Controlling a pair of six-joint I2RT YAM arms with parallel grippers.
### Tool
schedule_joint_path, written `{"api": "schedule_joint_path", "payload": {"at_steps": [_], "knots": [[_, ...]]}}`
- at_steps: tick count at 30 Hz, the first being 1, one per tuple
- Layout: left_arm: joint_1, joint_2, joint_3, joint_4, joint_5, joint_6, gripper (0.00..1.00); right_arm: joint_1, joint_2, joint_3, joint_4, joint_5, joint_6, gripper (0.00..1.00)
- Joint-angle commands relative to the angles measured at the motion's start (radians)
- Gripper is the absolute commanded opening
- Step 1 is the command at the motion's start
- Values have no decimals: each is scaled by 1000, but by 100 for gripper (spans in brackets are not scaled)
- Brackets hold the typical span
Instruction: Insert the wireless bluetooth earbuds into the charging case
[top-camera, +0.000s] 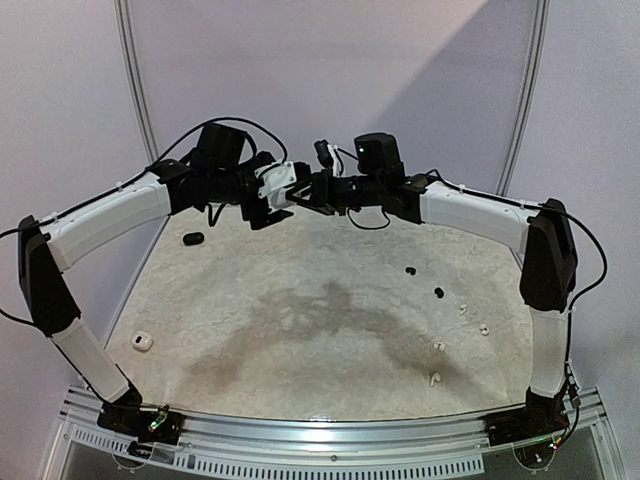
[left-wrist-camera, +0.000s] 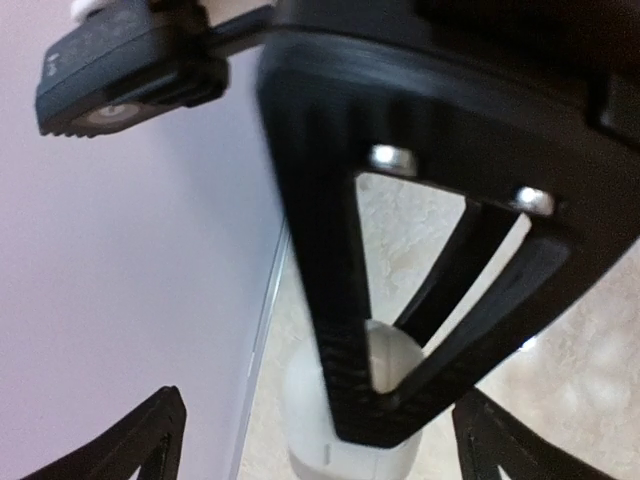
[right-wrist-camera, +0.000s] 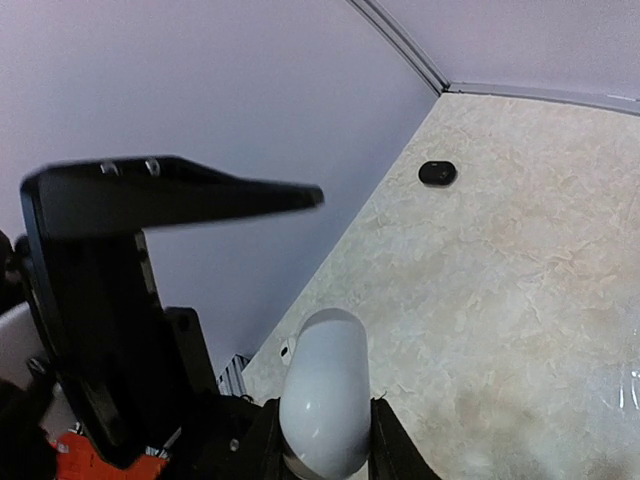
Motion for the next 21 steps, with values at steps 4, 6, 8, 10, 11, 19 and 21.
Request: {"api": "schedule_joint_path", "payload": {"at_steps": [4, 6, 8, 10, 11, 19, 21], "knots": [[178, -72, 79, -267, 483, -276, 99, -45, -159, -166, 81, -25, -176, 0], [249, -133, 20, -198, 677, -387, 99, -46, -227, -210, 137, -60, -265, 0], [282, -205, -88, -58, 798, -512, 99, -46, -279, -283, 251, -101, -324, 0], [285, -273, -208, 103, 916, -599, 97, -46, -328, -373, 386, -126, -361, 0], [281, -302, -272, 226, 975, -665, 94, -46, -341, -398, 448, -133, -377, 0], [216, -243, -358, 762, 1005, -1148, 74, -38, -318, -426, 822, -229, -297, 0], [186, -235, -350, 825, 979, -1161, 71, -29, -306, -413, 840, -233, -305, 0]]}}
